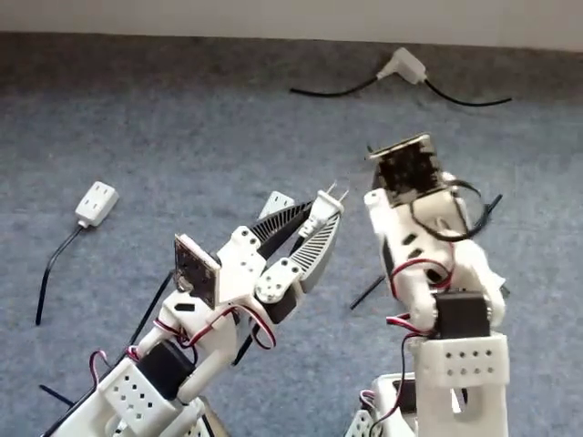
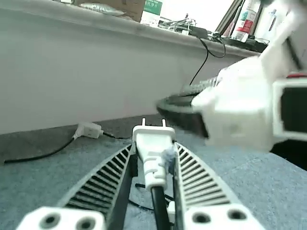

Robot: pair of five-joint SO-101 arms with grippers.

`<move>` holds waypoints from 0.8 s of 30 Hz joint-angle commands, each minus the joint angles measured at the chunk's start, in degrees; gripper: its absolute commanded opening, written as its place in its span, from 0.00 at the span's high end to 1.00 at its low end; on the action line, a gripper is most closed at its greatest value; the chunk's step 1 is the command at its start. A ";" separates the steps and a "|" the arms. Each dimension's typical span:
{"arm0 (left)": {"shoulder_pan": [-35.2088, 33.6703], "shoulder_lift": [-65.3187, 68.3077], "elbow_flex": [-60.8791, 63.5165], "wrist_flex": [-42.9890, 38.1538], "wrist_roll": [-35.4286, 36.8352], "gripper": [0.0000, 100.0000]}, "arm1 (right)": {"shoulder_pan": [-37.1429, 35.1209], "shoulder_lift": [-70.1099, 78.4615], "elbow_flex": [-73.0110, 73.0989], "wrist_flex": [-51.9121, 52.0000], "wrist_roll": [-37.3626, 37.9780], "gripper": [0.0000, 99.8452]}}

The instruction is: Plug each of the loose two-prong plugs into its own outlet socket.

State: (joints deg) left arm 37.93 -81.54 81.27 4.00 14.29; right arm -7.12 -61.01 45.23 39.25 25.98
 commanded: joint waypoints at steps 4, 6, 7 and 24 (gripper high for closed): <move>-3.12 -0.04 0.04 -1.05 0.35 0.99 | 11.82 -0.22 -15.69 2.86 -1.67 0.99; -6.46 -0.04 -0.13 -0.97 0.35 0.99 | 15.60 0.66 -17.45 6.37 -1.67 0.99; -8.31 -0.04 -0.31 -0.18 0.35 0.99 | 17.63 1.01 -17.89 8.13 -1.67 0.99; -15.69 36.35 -41.54 40.53 -5.89 0.99 | 31.16 1.27 0.31 17.98 -10.81 0.99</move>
State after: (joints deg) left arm 23.43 -56.22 50.15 39.69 8.84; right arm 22.51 -59.96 40.66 57.19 17.71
